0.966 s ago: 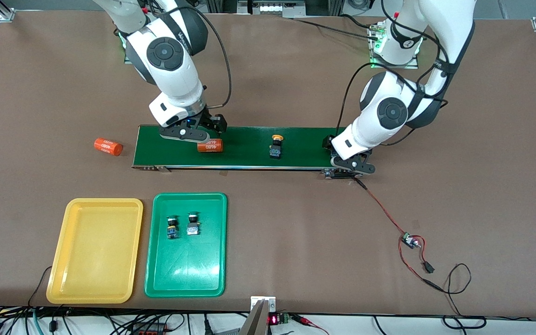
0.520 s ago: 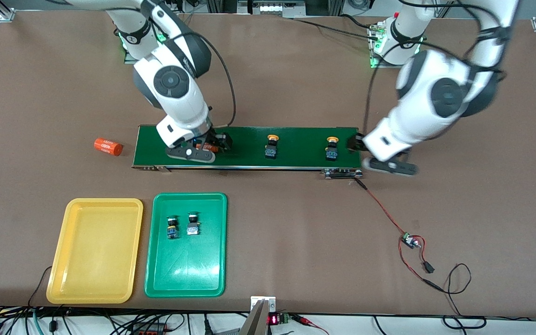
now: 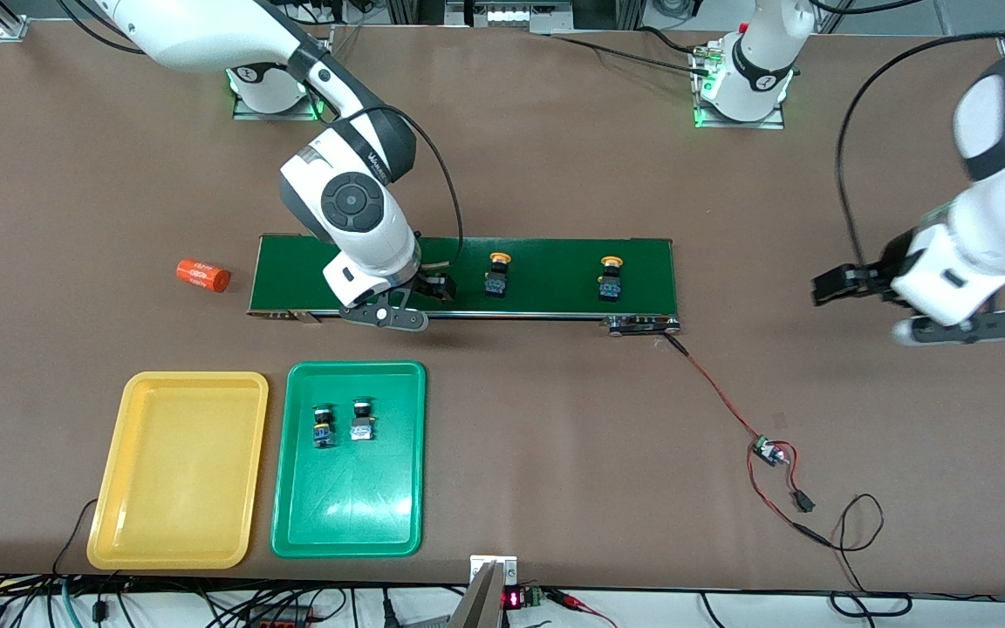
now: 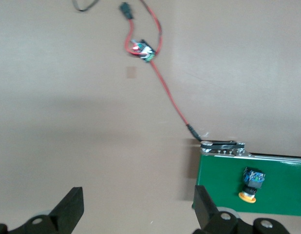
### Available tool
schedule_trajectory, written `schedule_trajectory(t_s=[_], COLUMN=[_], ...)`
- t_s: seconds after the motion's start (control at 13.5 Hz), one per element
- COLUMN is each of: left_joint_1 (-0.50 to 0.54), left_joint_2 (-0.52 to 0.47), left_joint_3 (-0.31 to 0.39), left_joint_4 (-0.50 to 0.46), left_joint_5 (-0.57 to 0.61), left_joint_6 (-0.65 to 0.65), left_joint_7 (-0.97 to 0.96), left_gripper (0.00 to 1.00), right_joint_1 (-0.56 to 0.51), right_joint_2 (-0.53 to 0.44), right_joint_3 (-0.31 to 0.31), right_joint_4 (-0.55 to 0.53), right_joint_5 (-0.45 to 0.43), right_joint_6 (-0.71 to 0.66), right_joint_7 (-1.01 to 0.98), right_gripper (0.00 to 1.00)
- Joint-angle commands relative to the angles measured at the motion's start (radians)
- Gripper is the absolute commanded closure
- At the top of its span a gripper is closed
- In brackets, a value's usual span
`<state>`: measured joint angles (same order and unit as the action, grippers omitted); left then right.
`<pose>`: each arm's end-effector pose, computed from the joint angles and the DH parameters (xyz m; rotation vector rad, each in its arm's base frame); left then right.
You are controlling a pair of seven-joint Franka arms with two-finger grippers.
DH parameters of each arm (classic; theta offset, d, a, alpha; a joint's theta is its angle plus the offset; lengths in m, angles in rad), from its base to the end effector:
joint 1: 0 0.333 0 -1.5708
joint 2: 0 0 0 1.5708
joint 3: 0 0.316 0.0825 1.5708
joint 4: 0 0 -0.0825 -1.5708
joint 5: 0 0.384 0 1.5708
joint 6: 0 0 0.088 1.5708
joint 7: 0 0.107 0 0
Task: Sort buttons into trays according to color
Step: 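Lower the right gripper onto a belt button while the left gripper withdraws, then close the right gripper on the orange-based button and lift it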
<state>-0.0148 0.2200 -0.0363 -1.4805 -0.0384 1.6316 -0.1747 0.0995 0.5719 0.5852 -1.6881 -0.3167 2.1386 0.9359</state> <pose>0.6204 -0.0334 0.5429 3.0950 0.1981 -0.1141 0.5526 0.3768 0.3083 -3.1143 0.2315 0.0590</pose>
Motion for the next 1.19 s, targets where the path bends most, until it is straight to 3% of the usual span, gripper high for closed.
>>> schedule_trajectory(t_s=[0.0, 0.22, 0.74, 1.11], left_joint_1=[0.061, 0.113, 0.115, 0.113], left_joint_2=[0.009, -0.019, -0.033, -0.031], left_joint_3=[-0.007, -0.004, -0.011, -0.008], left_joint_4=[0.098, 0.095, 0.089, 0.091], left_joint_5=[0.02, 0.006, 0.02, 0.009], left_joint_6=[-0.122, -0.099, -0.102, -0.101], left_joint_7=[0.012, 0.165, 0.191, 0.189], left_gripper=[0.0, 0.0, 0.0, 0.0], right_joint_1=[0.023, 0.031, 0.043, 0.043], right_joint_2=[0.002, 0.0, -0.038, -0.076], right_joint_3=[-0.002, 0.005, 0.005, 0.005], right_joint_4=[0.007, -0.021, -0.087, -0.176], right_joint_5=[-0.012, -0.01, -0.012, -0.012], right_joint_6=[-0.026, -0.025, 0.003, 0.096], right_joint_7=[0.037, 0.086, 0.121, 0.135], right_gripper=[0.0, 0.0, 0.0, 0.0])
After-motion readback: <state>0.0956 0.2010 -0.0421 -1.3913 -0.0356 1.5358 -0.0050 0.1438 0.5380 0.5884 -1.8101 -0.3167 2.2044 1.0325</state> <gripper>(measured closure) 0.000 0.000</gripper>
